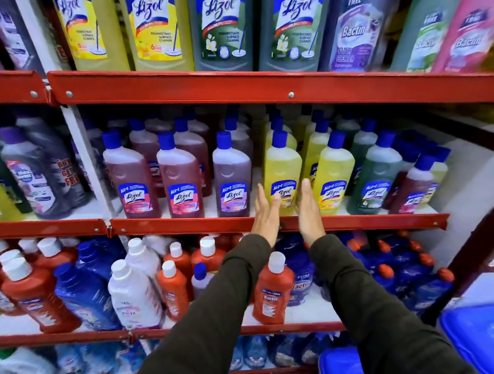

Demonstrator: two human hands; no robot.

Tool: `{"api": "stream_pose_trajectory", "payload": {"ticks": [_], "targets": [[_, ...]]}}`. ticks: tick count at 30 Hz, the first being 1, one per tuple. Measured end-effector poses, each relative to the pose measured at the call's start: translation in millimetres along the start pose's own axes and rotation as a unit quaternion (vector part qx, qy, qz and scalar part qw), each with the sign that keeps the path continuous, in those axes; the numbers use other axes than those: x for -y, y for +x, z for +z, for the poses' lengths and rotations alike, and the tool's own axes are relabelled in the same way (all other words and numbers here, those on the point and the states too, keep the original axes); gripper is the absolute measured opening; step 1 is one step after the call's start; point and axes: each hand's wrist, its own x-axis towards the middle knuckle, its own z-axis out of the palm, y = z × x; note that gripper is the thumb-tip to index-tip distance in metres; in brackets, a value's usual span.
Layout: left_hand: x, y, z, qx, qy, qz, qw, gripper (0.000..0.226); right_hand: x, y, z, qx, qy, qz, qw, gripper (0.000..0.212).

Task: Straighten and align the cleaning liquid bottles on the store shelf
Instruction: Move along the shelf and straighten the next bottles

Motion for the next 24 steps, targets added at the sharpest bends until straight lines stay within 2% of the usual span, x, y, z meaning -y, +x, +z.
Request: {"api": "stream_pose_trajectory", "payload": {"ticks": [3,8,9,13,17,19,22,24], "targets": [[-5,11,0,-0.005,-0.043,-0.031,0.999,0.082,-37,22,-9,0.039,0.022,0.006,0.999,0.093],[-1,20,-1,-0.003,-0.045,-0.035,0.998,0.099,-45,20,-12,0.042,0.025,0.009,0.999,0.085],[-2,21,0,-0.004,-0.045,-0.036,0.998,0.098,-40,16,-11,0.042,0.022,0.011,0.999,0.083],[-4,19,3,-0.016,-0.04,-0.008,0.999,0.069,-8,-3,-7,0.032,0.013,0.001,0.999,0.072],[4,15,3,-0.021,-0.018,0.002,1.0,0.063,1,-9,-5,0.016,-0.011,-0.025,0.999,0.056],[10,5,1,-0.067,-0.03,0.046,0.996,0.062,1,-16,-2,-0.035,-0.046,-0.06,0.997,0.053],[21,-13,-7,-0.19,-0.021,0.14,0.971,0.051,-3,-26,4,-0.133,-0.043,-0.13,0.982,0.034],[27,-17,-16,-0.269,0.011,0.164,0.949,0.049,-8,-30,15,-0.132,-0.012,-0.142,0.981,0.028]]}}
